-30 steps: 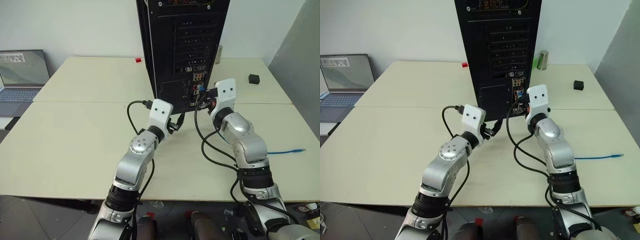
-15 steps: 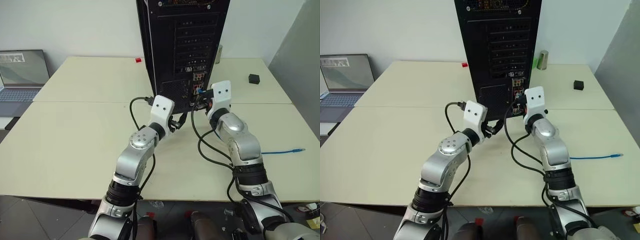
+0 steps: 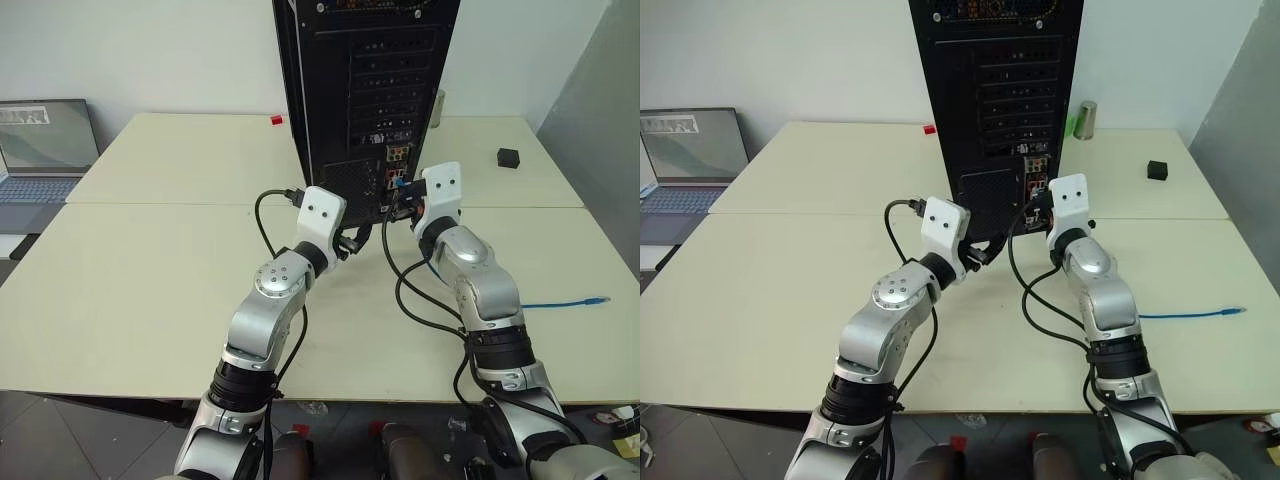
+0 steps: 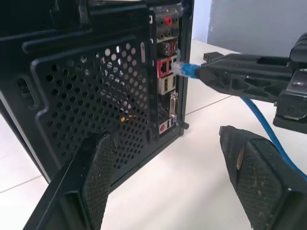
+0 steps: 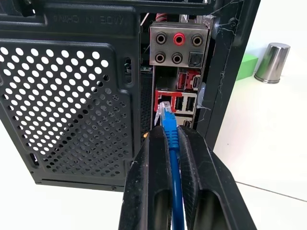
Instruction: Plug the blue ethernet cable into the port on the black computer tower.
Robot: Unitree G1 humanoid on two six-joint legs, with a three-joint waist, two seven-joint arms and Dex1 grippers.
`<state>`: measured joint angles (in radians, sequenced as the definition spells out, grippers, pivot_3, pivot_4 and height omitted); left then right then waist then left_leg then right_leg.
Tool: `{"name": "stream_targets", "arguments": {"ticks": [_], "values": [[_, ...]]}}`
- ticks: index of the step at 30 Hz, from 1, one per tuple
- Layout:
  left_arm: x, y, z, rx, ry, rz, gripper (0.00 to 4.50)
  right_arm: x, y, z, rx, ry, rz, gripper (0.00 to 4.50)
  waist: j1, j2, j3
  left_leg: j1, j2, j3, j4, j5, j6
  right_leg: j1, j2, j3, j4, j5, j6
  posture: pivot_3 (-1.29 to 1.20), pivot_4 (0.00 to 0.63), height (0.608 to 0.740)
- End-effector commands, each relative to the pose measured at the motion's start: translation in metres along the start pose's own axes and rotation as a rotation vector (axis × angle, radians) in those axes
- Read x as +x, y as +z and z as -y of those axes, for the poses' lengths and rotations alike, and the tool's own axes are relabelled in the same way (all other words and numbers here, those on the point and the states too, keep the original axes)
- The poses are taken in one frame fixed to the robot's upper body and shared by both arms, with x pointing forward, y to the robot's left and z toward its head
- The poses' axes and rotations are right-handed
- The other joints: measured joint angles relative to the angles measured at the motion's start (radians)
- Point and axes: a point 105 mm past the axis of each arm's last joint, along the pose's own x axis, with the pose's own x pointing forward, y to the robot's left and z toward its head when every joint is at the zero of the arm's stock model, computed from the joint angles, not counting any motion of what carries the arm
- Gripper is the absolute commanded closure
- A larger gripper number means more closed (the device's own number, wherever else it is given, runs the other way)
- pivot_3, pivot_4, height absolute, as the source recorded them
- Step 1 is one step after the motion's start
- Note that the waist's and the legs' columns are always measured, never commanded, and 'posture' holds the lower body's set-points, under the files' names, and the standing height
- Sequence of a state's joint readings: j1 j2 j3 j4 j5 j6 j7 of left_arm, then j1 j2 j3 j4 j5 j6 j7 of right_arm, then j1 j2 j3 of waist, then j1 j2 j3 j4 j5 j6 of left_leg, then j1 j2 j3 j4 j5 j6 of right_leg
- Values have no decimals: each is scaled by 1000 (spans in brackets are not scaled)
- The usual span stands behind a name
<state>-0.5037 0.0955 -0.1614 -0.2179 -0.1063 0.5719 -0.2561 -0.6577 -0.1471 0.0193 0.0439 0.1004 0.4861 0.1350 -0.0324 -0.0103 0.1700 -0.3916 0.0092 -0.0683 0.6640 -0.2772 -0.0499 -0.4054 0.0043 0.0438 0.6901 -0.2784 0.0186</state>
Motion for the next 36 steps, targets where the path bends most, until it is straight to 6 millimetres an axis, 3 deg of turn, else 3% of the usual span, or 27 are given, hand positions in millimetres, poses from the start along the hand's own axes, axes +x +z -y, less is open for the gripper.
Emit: {"name": "stream_targets", "arguments": {"ticks": [1,36], "values": [[0,10,2,24,-8,51,935,1,25,1,-19,4,92,4500,0,0,0,0,0,0,0,0,0,0,0,0,0,0,0,0,150,740],[-1,9,0,33,-33,56,935,13,20,4,-11,-14,86,4500,0,0,0,0,0,1,-1,0,0,0,0,0,-1,0,0,0,150,740]]}}
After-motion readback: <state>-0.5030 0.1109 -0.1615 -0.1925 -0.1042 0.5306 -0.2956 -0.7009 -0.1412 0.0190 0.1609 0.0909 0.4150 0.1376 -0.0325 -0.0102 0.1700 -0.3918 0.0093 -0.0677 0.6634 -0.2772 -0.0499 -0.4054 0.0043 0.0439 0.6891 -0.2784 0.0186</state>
